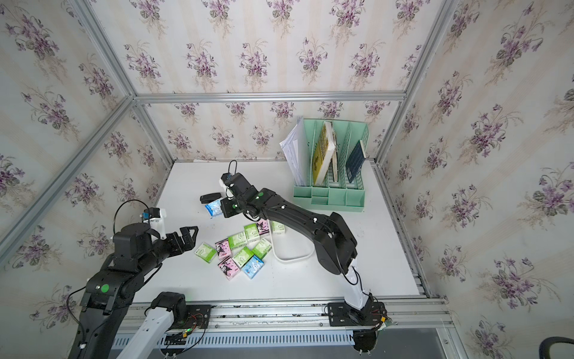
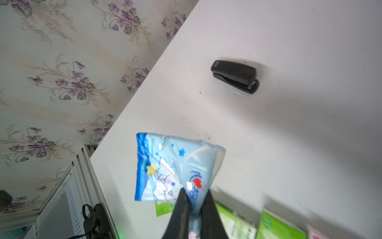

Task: Put the pocket tissues into the storage box
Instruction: Pick up the pocket tissues from the center of the board, then place the pocket tissues in the storage box.

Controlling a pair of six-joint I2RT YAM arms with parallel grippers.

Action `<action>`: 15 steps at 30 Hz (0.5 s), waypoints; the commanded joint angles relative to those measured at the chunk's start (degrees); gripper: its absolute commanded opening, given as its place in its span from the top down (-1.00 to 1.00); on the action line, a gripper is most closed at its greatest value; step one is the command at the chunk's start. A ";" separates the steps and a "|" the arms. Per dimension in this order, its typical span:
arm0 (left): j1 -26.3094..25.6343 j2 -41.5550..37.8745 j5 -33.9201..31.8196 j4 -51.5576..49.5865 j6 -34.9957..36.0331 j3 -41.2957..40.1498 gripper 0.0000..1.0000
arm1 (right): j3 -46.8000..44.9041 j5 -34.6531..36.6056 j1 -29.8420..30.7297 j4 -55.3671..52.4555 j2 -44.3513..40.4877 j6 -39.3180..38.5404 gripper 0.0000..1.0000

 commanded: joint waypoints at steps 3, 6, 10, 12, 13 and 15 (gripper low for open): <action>-0.05 -0.73 4.14 3.31 -2.05 -1.29 -0.98 | -17.35 3.60 -4.59 1.05 -13.58 1.45 1.00; -0.05 -0.35 6.39 4.88 -3.09 -1.61 -0.98 | -25.35 5.38 -8.21 0.53 -20.57 1.51 1.00; -0.44 0.65 8.04 6.12 -3.90 -1.48 -0.98 | -32.85 8.08 -13.57 -1.55 -27.58 -0.47 1.00; -1.04 0.93 8.48 6.98 -4.34 -1.65 -0.98 | -35.50 8.78 -16.67 -2.42 -29.61 -1.59 1.00; -1.38 1.00 8.61 7.40 -4.73 -1.88 -0.98 | -36.54 9.20 -17.71 -2.53 -30.26 -2.10 1.00; -2.66 1.66 8.78 8.67 -5.38 -2.27 -0.98 | -38.29 9.79 -19.83 -2.80 -30.91 -3.24 1.00</action>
